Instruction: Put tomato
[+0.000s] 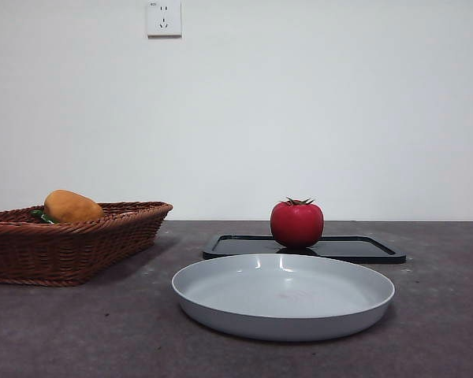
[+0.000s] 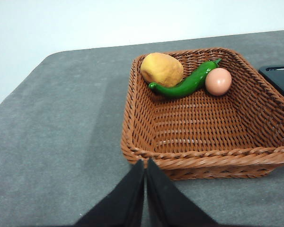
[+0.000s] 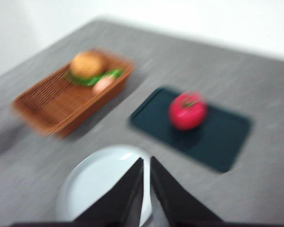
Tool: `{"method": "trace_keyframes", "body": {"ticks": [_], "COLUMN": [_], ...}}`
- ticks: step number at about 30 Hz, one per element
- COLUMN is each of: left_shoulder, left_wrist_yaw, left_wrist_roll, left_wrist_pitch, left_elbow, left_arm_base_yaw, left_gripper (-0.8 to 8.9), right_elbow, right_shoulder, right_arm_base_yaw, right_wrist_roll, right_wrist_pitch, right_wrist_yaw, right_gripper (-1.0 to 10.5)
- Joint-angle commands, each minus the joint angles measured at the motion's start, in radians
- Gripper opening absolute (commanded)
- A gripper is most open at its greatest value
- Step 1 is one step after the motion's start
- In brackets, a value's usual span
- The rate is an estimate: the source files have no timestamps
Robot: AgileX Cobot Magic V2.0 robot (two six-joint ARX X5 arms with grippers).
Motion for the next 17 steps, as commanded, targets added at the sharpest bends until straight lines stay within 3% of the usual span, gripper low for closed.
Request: {"method": "trace_keyframes", "body": {"ticks": [1,7,12,17], "left_shoulder": [-0.002,-0.002,-0.002,-0.002], "left_wrist_yaw": [0.000,0.000,0.000,0.000], "left_wrist_roll": [-0.009,-0.009,-0.009,-0.009], "left_wrist_pitch": [-0.007,-0.007,-0.007,-0.007], "left_elbow": [-0.018,-0.018,-0.018,-0.018], "left_arm_base_yaw": [0.002,0.002,0.002,0.002], "left_gripper": [0.08,0.08,0.08,0.08], "right_elbow": [-0.098,-0.383,-0.578,-0.732], "right_shoulder": [-0.069,-0.255,-0.375,-0.478], "right_arm_base_yaw": [-0.091,-0.209,-0.220,-0.220], "right_wrist_roll": [0.002,0.002,0.003,0.006], "right_wrist_pitch": [0.112,0.423,0.602,0.698], "right_wrist_yaw": [0.014,0.015,0.023,0.109], "right_gripper": [0.1,0.1,0.1,0.1]}}
